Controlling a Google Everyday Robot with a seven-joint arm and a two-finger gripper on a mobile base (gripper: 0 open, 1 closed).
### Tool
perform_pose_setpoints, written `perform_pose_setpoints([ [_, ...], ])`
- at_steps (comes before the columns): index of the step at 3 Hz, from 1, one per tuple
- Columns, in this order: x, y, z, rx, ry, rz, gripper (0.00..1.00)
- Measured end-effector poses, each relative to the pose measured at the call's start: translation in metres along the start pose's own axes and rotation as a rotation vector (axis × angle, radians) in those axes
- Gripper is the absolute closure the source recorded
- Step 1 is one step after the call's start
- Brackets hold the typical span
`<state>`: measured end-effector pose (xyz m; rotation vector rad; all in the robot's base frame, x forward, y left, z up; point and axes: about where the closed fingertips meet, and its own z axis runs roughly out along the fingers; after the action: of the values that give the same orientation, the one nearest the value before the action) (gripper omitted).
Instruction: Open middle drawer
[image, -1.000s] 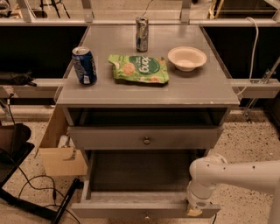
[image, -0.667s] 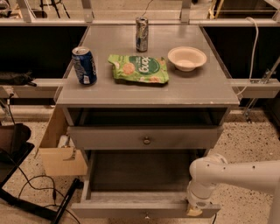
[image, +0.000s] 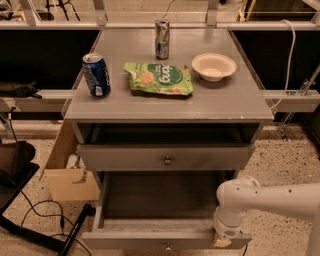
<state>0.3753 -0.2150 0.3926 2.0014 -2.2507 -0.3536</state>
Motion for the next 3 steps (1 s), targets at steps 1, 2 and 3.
perform_pose_setpoints([
  [1, 0.0000, 0.0000, 0.0000, 0.000, 0.000, 0.000, 0.11],
  [2, 0.0004, 0.0009, -0.0014, -0.001, -0.004, -0.002, 0.00],
  [3, 0.0011, 0.0032, -0.0047, -0.004, -0.013, -0.008, 0.00],
])
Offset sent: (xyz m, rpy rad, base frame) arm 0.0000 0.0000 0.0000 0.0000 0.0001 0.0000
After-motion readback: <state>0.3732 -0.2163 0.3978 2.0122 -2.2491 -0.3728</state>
